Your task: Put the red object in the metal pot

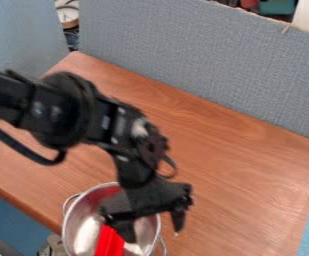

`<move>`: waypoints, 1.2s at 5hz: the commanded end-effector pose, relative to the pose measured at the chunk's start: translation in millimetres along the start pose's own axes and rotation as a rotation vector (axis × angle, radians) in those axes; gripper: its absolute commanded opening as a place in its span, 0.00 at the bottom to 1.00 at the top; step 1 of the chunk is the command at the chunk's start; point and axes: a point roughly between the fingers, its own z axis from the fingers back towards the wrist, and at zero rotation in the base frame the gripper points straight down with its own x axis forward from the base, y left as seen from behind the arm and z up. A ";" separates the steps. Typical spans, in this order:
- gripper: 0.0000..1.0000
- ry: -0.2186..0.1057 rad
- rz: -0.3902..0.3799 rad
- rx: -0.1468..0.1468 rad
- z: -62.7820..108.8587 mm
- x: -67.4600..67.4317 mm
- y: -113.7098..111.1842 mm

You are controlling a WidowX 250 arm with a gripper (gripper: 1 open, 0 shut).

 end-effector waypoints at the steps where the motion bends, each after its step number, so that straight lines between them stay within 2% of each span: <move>1: 1.00 -0.005 0.026 -0.004 -2.5 -13.9 -14.5; 2: 1.00 -0.005 -0.006 0.002 27.2 -1.3 -12.2; 3: 1.00 0.014 -0.039 -0.030 77.7 11.3 -18.8; 4: 1.00 0.021 0.024 -0.010 100.3 -10.3 -2.5; 5: 1.00 0.002 0.080 -0.004 103.1 -26.5 -3.8; 6: 1.00 -0.014 0.111 0.005 108.1 -31.7 -10.9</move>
